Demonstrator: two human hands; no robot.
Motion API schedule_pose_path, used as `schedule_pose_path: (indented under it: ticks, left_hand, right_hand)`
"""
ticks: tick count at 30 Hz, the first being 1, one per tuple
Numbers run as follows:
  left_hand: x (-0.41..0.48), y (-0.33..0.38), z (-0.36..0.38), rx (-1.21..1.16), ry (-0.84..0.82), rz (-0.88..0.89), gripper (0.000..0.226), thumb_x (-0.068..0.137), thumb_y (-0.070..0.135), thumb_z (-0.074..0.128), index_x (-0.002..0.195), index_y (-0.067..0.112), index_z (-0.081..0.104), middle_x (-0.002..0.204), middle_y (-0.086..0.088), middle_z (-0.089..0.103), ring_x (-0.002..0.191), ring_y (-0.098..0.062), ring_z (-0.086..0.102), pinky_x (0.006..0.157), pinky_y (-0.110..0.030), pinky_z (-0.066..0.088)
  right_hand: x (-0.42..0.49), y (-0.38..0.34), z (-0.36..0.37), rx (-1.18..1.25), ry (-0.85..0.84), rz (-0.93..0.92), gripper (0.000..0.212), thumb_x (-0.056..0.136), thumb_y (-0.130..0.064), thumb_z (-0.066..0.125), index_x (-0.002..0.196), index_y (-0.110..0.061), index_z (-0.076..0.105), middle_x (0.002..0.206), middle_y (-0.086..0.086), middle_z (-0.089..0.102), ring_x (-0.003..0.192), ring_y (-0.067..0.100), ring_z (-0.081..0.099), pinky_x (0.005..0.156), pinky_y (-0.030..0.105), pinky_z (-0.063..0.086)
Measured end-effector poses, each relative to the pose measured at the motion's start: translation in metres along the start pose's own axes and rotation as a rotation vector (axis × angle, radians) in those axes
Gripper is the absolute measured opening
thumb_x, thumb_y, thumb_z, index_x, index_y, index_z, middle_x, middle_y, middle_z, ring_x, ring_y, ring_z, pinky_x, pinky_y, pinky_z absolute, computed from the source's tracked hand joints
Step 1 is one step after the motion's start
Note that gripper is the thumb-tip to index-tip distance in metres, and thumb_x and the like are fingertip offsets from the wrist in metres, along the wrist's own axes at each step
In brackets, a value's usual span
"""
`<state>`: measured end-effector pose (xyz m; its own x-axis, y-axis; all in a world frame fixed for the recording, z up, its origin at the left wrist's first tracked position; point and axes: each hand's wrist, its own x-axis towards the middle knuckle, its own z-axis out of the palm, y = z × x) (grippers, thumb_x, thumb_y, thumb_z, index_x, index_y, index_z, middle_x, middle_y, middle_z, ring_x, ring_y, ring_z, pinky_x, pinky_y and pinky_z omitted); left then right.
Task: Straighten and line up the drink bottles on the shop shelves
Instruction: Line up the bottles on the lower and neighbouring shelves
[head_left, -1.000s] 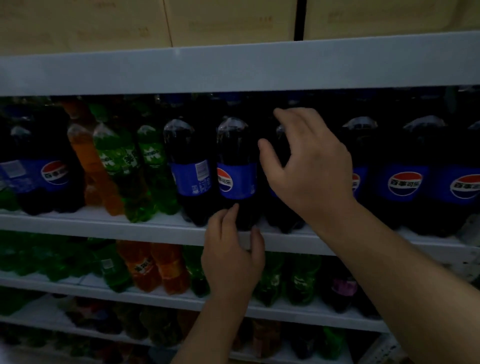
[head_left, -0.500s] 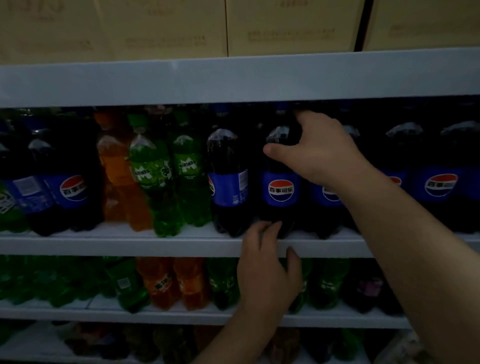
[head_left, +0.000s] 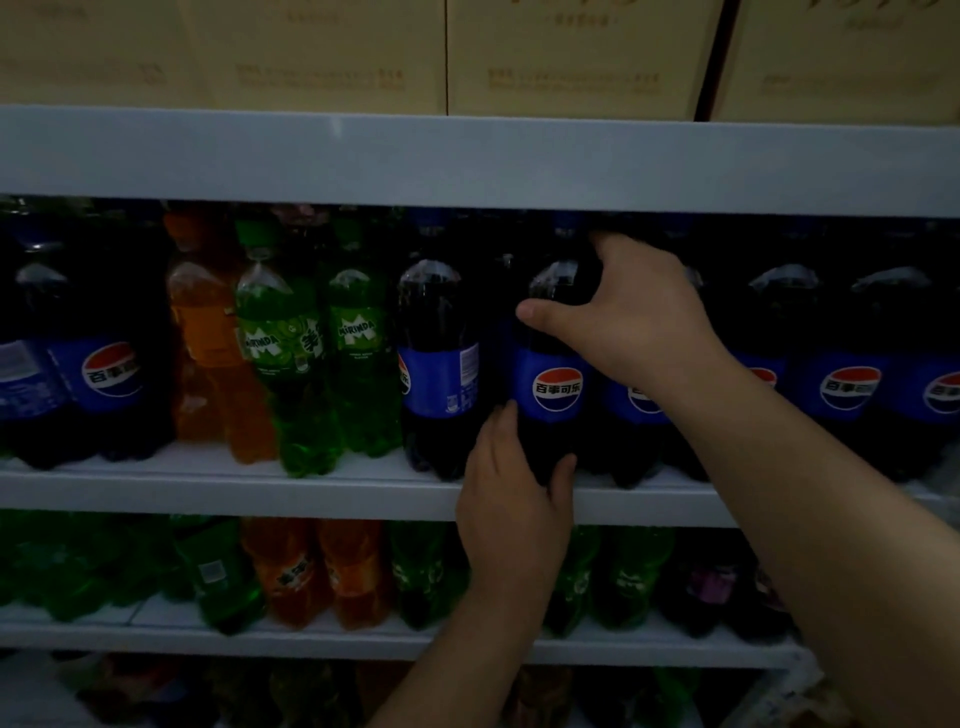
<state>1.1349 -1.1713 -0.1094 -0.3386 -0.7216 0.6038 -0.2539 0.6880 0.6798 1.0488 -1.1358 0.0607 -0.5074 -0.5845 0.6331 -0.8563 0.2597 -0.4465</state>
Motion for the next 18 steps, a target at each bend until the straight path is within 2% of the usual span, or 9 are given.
schedule_pose_path:
  ticks: [3, 5, 7, 8, 10, 13, 16, 18]
  left_hand:
    - [-0.002, -0.005, -0.010, -0.008, 0.048, 0.095, 0.057, 0.084, 0.033, 0.068, 0.133, 0.013, 0.047, 0.132, -0.004, 0.053, 0.119, -0.016, 0.052, 0.091, -0.028, 0.047]
    - [0.000, -0.018, -0.024, -0.010, 0.142, 0.137, 0.044, 0.085, 0.033, 0.062, 0.124, 0.017, 0.052, 0.119, 0.001, 0.056, 0.107, -0.010, 0.053, 0.083, -0.022, 0.046]
    - [0.010, -0.034, -0.042, -0.029, 0.244, 0.075, 0.038, 0.084, 0.035, 0.058, 0.118, 0.019, 0.052, 0.109, 0.005, 0.053, 0.100, -0.009, 0.051, 0.079, -0.023, 0.045]
    - [0.016, -0.042, -0.050, -0.035, 0.277, 0.023, 0.039, 0.083, 0.035, 0.058, 0.118, 0.019, 0.050, 0.108, 0.006, 0.050, 0.099, -0.009, 0.050, 0.080, -0.025, 0.045]
    - [0.027, -0.054, -0.062, -0.005, 0.253, -0.080, 0.051, 0.083, 0.038, 0.063, 0.126, 0.017, 0.046, 0.115, 0.003, 0.049, 0.108, -0.014, 0.048, 0.087, -0.030, 0.044]
    - [0.034, -0.054, -0.064, -0.044, 0.095, -0.169, 0.071, 0.080, 0.047, 0.067, 0.138, 0.018, 0.038, 0.129, 0.001, 0.048, 0.119, -0.013, 0.046, 0.094, -0.031, 0.044]
    - [0.032, -0.048, -0.061, -0.068, 0.043, -0.146, 0.065, 0.081, 0.044, 0.065, 0.137, 0.023, 0.040, 0.126, 0.004, 0.050, 0.115, -0.010, 0.048, 0.091, -0.034, 0.048]
    - [0.029, -0.044, -0.057, -0.067, 0.059, -0.141, 0.066, 0.084, 0.037, 0.064, 0.141, 0.021, 0.035, 0.128, 0.004, 0.045, 0.116, -0.009, 0.046, 0.091, -0.030, 0.046]
  right_hand:
    - [-0.007, -0.002, 0.002, -0.014, 0.038, -0.014, 0.060, 0.069, -0.054, 0.074, 0.115, -0.021, 0.057, 0.112, -0.001, 0.062, 0.096, 0.012, 0.056, 0.077, 0.026, 0.045]
    - [-0.021, -0.007, 0.009, -0.109, 0.209, -0.096, 0.058, 0.078, -0.053, 0.066, 0.120, -0.015, 0.055, 0.116, 0.004, 0.059, 0.100, 0.020, 0.057, 0.075, 0.031, 0.048]
    - [-0.039, -0.017, 0.023, -0.203, 0.420, -0.274, 0.047, 0.088, -0.042, 0.058, 0.121, -0.008, 0.059, 0.117, 0.008, 0.062, 0.098, 0.022, 0.061, 0.069, 0.031, 0.052]
    - [-0.046, -0.022, 0.031, -0.200, 0.466, -0.342, 0.044, 0.090, -0.039, 0.056, 0.119, -0.007, 0.062, 0.116, 0.008, 0.063, 0.096, 0.022, 0.063, 0.066, 0.031, 0.054]
    - [-0.046, -0.034, 0.046, -0.138, 0.391, -0.347, 0.048, 0.090, -0.042, 0.055, 0.123, -0.007, 0.059, 0.120, 0.008, 0.062, 0.098, 0.023, 0.063, 0.066, 0.033, 0.055]
    - [-0.027, -0.051, 0.057, -0.081, 0.189, -0.204, 0.068, 0.086, -0.057, 0.052, 0.136, -0.011, 0.044, 0.130, 0.008, 0.052, 0.108, 0.028, 0.056, 0.075, 0.040, 0.050]
    - [-0.009, -0.064, 0.064, -0.143, 0.150, -0.160, 0.076, 0.079, -0.071, 0.050, 0.131, -0.015, 0.044, 0.123, 0.008, 0.052, 0.103, 0.032, 0.056, 0.070, 0.038, 0.045]
    - [-0.003, -0.070, 0.067, -0.186, 0.107, -0.130, 0.079, 0.075, -0.074, 0.052, 0.125, -0.014, 0.046, 0.119, 0.010, 0.052, 0.102, 0.032, 0.056, 0.068, 0.037, 0.042]
